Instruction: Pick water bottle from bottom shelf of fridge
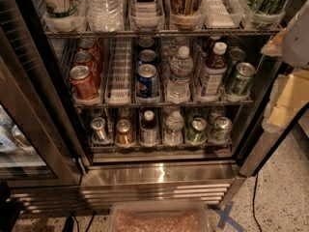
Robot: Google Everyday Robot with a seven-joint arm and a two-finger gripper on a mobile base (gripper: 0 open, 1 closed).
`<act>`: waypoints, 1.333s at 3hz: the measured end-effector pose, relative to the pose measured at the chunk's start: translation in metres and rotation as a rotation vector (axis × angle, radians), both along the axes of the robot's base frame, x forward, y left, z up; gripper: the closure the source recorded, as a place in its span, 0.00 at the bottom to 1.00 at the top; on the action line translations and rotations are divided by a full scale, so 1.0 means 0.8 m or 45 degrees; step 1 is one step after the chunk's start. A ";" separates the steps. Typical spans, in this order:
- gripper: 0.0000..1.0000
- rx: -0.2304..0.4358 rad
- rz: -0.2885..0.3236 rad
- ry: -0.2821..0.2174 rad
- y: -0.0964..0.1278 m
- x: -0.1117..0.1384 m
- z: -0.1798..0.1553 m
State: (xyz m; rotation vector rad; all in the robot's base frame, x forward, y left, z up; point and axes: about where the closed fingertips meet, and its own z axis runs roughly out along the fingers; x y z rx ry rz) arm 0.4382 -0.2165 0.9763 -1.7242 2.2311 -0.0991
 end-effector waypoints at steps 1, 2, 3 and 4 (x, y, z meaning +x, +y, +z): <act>0.00 0.002 0.000 -0.011 0.002 0.000 -0.002; 0.00 0.048 0.016 -0.003 0.009 -0.009 -0.044; 0.00 0.096 0.048 0.038 0.008 -0.020 -0.133; 0.00 0.153 0.127 0.039 0.012 -0.028 -0.196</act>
Offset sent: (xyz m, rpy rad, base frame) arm -0.0185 0.0085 -0.1312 0.0866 0.0670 0.0073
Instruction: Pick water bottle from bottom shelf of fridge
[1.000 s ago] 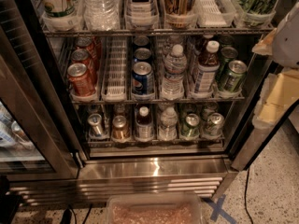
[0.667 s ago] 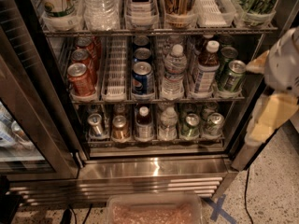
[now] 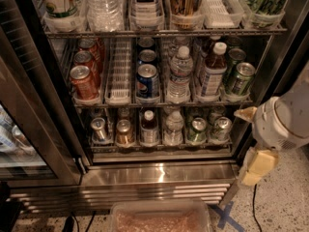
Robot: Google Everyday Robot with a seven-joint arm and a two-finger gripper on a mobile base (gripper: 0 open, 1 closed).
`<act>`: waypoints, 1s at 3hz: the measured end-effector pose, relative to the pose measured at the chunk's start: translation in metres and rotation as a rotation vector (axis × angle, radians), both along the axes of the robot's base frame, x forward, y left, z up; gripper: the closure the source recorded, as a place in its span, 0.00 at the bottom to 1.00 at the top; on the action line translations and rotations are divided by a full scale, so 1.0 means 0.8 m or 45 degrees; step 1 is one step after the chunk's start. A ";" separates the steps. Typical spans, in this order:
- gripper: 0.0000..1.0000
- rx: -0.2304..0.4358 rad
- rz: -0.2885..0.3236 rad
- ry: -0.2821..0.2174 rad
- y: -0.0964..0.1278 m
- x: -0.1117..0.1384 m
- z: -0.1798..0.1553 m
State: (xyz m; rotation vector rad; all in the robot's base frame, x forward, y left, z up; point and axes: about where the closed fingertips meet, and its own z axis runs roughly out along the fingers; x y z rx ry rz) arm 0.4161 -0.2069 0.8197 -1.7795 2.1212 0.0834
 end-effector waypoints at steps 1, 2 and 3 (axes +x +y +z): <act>0.00 0.029 0.091 -0.018 0.002 -0.003 -0.038; 0.00 0.029 0.091 -0.018 0.002 -0.003 -0.039; 0.00 0.028 0.052 -0.049 0.005 -0.001 -0.055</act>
Offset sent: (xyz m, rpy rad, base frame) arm -0.0021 0.0015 -0.0250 0.0217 -0.0069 0.0488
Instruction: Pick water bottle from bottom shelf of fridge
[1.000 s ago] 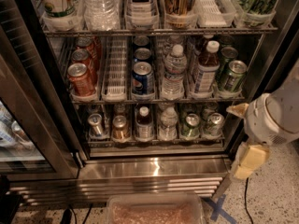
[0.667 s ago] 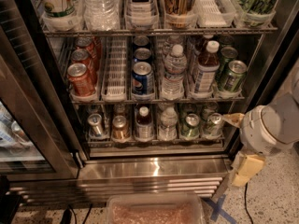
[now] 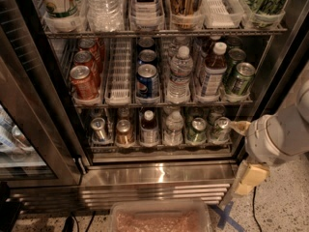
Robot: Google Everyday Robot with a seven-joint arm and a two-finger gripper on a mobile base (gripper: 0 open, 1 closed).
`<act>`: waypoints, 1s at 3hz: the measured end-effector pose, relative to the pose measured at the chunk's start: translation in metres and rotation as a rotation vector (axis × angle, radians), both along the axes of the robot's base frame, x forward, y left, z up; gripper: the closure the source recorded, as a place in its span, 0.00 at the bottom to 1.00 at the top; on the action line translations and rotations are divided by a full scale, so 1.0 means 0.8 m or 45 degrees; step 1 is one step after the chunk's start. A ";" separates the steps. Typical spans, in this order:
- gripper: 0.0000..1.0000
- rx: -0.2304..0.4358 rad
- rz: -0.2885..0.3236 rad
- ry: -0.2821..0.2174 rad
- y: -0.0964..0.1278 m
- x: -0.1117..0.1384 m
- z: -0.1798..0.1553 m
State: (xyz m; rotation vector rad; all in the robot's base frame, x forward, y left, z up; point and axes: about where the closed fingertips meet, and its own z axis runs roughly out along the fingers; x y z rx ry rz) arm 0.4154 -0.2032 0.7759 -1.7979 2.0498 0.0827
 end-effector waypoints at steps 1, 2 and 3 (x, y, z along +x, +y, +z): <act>0.00 0.054 -0.053 -0.045 0.003 0.013 -0.046; 0.00 0.112 -0.092 -0.129 0.008 0.040 -0.081; 0.00 0.178 -0.105 -0.181 0.020 0.055 -0.100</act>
Offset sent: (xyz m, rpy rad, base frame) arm 0.0607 0.0081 -0.0974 0.1455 -0.1865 -0.1153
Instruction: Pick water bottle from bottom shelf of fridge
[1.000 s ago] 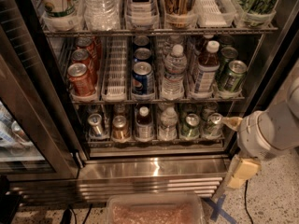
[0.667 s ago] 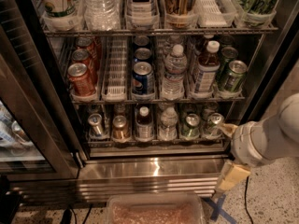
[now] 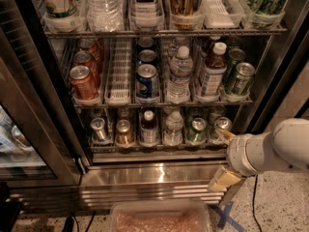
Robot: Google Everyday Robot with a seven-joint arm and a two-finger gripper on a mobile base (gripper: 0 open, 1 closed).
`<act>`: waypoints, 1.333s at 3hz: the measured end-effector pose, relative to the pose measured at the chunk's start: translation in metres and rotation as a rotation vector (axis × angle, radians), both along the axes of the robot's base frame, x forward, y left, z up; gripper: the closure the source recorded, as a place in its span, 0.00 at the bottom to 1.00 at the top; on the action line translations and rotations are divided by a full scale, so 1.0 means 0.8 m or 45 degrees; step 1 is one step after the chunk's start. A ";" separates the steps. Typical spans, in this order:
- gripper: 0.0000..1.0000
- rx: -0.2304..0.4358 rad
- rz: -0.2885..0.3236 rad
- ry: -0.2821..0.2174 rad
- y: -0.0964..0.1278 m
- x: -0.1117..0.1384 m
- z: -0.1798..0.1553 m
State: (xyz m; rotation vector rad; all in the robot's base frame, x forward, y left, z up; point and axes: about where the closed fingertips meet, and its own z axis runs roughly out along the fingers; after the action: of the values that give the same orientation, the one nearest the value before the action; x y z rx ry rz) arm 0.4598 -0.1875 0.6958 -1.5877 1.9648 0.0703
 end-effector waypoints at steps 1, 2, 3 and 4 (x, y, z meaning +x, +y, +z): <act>0.00 0.067 0.057 -0.024 0.025 -0.002 -0.006; 0.00 0.067 0.058 -0.024 0.025 -0.002 -0.006; 0.00 0.114 0.021 -0.065 0.041 0.003 -0.023; 0.00 0.262 -0.090 -0.151 0.063 0.015 -0.043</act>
Offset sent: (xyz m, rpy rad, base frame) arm -0.0007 0.0157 -0.0042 0.0451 -0.0152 0.0323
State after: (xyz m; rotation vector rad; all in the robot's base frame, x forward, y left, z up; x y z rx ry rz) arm 0.4721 -0.1370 0.6613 -1.3589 1.8562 0.1423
